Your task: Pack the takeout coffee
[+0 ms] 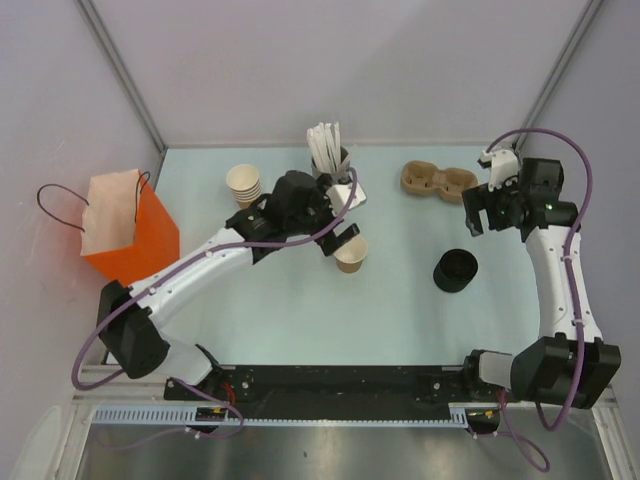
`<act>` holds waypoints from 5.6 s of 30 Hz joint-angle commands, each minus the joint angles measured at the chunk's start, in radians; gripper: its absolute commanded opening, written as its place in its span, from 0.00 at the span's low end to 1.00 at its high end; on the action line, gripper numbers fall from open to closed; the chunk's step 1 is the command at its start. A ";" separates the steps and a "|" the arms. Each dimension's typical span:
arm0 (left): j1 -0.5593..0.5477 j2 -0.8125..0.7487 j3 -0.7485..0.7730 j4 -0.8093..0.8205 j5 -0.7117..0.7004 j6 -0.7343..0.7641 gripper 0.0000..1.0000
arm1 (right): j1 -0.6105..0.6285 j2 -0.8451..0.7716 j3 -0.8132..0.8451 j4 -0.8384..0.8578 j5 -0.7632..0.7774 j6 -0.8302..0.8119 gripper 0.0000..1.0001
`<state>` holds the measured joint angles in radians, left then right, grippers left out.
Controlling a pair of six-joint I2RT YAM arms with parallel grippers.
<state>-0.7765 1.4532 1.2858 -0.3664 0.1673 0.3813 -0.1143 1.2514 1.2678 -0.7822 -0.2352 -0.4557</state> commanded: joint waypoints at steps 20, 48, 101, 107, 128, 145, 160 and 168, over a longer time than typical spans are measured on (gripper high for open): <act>0.123 -0.220 0.024 -0.180 -0.107 -0.007 0.99 | -0.054 -0.004 -0.271 0.014 0.008 -0.037 0.70; 0.123 -0.186 0.026 -0.167 -0.091 -0.027 1.00 | -0.045 0.060 -0.317 0.081 0.002 -0.011 0.43; -0.063 -0.197 0.038 -0.079 -0.347 0.556 0.99 | 0.323 0.082 0.200 -0.115 -0.144 0.086 0.17; -0.093 -0.293 -0.110 0.093 -0.358 0.856 0.99 | 0.378 0.149 0.280 -0.130 -0.199 0.088 0.17; -0.230 -0.288 -0.281 0.247 0.126 1.108 0.99 | 0.413 0.166 0.274 -0.178 -0.466 -0.055 0.17; -0.294 -0.217 -0.312 0.313 0.081 1.193 0.76 | 0.478 0.164 0.259 -0.224 -0.555 -0.078 0.19; -0.313 -0.223 -0.336 0.305 0.058 1.162 0.29 | 0.484 0.164 0.257 -0.216 -0.535 -0.075 0.20; -0.323 -0.218 -0.335 0.316 0.031 1.128 0.19 | 0.487 0.157 0.258 -0.215 -0.517 -0.077 0.22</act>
<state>-1.0866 1.2354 0.9516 -0.0853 0.2016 1.5402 0.3656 1.4425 1.5200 -0.9985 -0.7643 -0.5247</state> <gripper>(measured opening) 0.288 0.207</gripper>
